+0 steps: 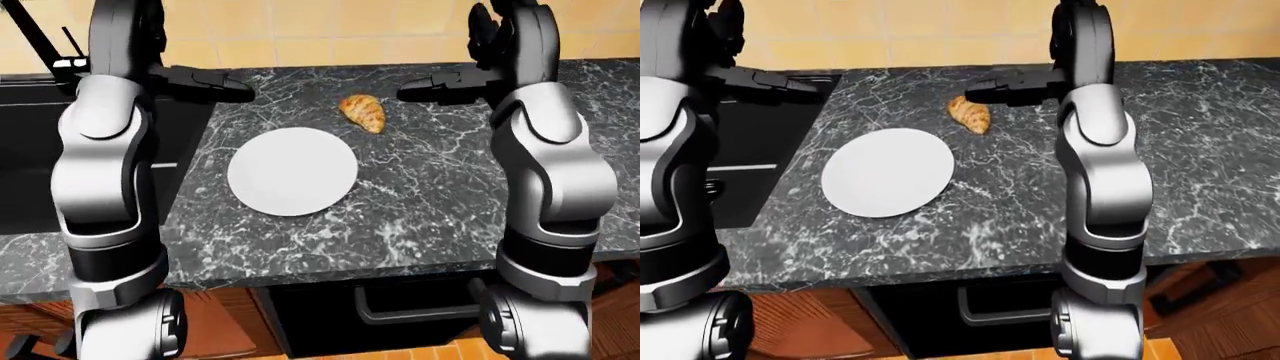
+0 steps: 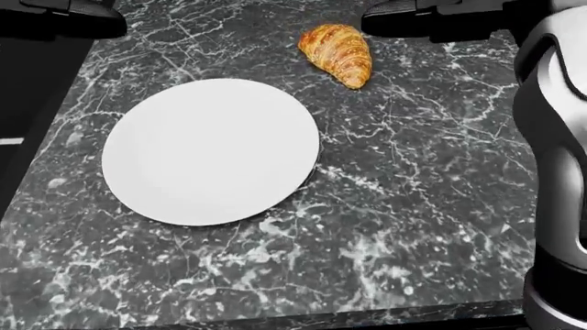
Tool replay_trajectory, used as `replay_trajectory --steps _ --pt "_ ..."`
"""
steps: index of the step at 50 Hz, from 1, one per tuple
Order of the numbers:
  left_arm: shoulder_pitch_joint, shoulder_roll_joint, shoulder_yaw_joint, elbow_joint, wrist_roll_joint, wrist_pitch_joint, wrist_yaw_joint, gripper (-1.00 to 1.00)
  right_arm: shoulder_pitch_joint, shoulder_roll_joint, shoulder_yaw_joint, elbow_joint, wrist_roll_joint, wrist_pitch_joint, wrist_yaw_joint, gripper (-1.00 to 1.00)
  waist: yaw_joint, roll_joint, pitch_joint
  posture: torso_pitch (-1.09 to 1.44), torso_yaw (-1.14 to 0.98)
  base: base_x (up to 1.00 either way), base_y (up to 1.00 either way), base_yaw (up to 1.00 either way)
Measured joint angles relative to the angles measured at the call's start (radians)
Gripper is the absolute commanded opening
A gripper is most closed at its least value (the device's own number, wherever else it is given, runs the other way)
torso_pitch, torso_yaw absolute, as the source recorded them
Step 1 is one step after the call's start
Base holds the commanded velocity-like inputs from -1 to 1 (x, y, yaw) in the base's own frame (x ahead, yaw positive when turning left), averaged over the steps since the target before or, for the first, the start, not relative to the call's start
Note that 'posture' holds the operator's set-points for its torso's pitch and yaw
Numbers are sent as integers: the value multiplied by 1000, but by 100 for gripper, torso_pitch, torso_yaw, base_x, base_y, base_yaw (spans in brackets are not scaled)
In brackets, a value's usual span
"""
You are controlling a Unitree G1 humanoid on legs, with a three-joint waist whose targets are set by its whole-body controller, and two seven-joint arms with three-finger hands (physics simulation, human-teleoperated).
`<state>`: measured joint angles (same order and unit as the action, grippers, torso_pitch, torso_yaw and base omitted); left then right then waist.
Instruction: Place the pastries on the plates.
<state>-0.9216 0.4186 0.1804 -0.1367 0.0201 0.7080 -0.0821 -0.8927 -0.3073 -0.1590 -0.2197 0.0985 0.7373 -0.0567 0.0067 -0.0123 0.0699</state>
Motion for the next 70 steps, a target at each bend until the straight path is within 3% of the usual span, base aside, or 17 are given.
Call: replay_trajectory --steps 18,21,26,30,37,41,45,55,66,70 --pt "10 1 7 -53 3 -1 -4 100 10 -1 -12 -32 33 -1 -8 100 -11 23 -23 0 0 0 0 8" --pt "13 8 24 -58 9 -8 1 100 -1 -1 14 -20 18 -10 -7 100 -21 43 -12 0 0 0 0 0" --pt "34 4 27 -34 16 4 7 100 8 11 28 -15 8 6 8 100 -9 18 0 0 0 0 0 0" --pt "23 3 20 -39 12 7 1 100 -30 -5 12 -1 2 24 10 100 -3 -19 -2 0 0 0 0 0" --pt "17 -7 10 -21 10 -14 -1 100 -136 -56 4 107 -13 41 10 100 1 4 -14 0 0 0 0 0" --pt "25 -6 13 -26 9 -20 -2 100 -219 -86 32 258 -53 23 45 100 -4 10 -17 0 0 0 0 0" --pt "39 -9 12 -29 11 -22 -3 100 -368 -93 69 589 -138 -42 84 100 -9 17 -20 0 0 0 0 0" --pt "57 1 20 -103 2 15 -18 100 -639 -32 78 1412 -307 -452 84 100 -15 31 -21 0 0 0 0 0" --pt "41 1 41 -85 -19 43 1 100 -595 3 67 1567 -418 -557 -24 100 -10 29 -21 0 0 0 0 0" --pt "54 25 23 -105 -24 53 -5 100 -577 8 49 1585 -451 -571 -81 100 -8 30 -19 0 0 0 0 0"
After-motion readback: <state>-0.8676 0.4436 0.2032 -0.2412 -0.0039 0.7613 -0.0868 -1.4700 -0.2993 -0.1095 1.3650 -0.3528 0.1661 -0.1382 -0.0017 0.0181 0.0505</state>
